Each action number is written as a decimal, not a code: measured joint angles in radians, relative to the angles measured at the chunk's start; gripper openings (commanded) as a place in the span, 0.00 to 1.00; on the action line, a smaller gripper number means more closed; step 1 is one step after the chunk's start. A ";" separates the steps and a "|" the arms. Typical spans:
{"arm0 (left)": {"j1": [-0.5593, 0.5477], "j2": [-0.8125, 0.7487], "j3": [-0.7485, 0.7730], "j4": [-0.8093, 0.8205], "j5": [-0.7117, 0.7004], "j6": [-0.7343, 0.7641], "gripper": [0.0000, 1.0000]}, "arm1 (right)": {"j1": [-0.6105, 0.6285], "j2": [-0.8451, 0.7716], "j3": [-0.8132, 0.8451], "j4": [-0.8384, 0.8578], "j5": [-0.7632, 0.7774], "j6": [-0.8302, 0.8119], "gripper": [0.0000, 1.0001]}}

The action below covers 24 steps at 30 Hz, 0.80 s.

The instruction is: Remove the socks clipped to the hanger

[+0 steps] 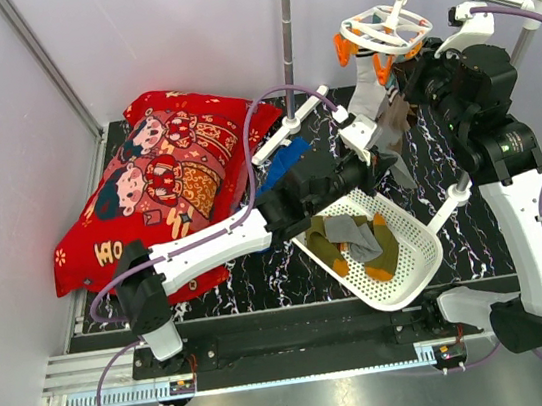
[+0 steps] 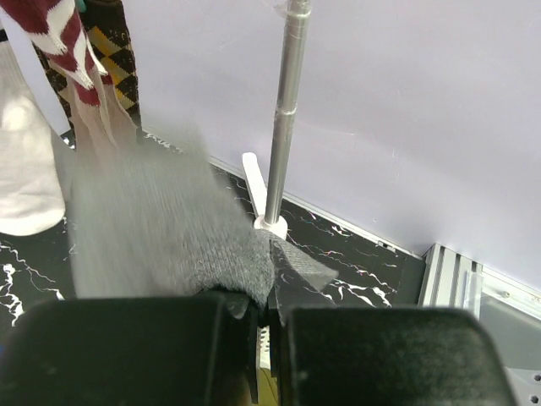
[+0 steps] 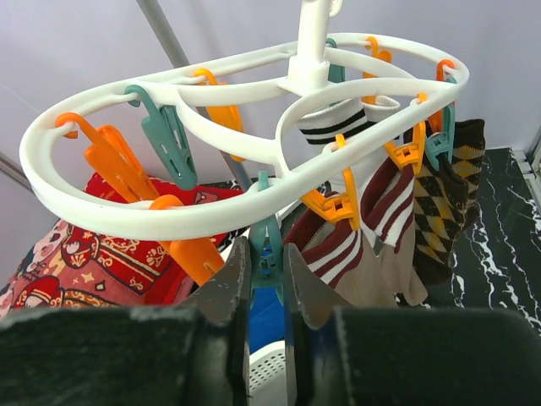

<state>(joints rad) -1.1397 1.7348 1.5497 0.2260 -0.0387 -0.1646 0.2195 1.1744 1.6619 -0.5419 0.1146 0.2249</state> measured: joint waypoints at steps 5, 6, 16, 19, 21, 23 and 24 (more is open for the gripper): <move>-0.001 0.000 0.000 0.000 0.000 0.000 0.00 | 0.000 -0.004 -0.002 0.000 -0.002 0.005 0.06; -0.001 0.000 0.000 0.000 0.000 0.000 0.00 | 0.000 -0.004 -0.002 0.000 -0.002 0.005 0.06; -0.009 -0.060 -0.221 0.066 0.001 -0.097 0.08 | 0.000 -0.005 -0.002 0.000 -0.011 0.018 0.04; -0.019 -0.063 -0.347 0.094 0.000 -0.153 0.20 | 0.000 -0.005 -0.002 0.007 -0.026 0.044 0.03; -0.029 -0.057 -0.412 0.093 0.001 -0.191 0.45 | 0.000 -0.005 -0.002 0.016 -0.032 0.065 0.03; -0.037 -0.045 -0.433 0.098 0.005 -0.215 0.61 | 0.000 -0.005 -0.002 0.026 -0.041 0.088 0.02; -0.040 -0.040 -0.439 0.101 0.007 -0.230 0.69 | 0.000 -0.005 -0.002 0.030 -0.048 0.102 0.02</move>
<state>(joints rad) -1.1793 1.6947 1.1107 0.3271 -0.0315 -0.3943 0.2195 1.1690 1.6596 -0.5121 0.0669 0.3267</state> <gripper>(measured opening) 0.480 0.176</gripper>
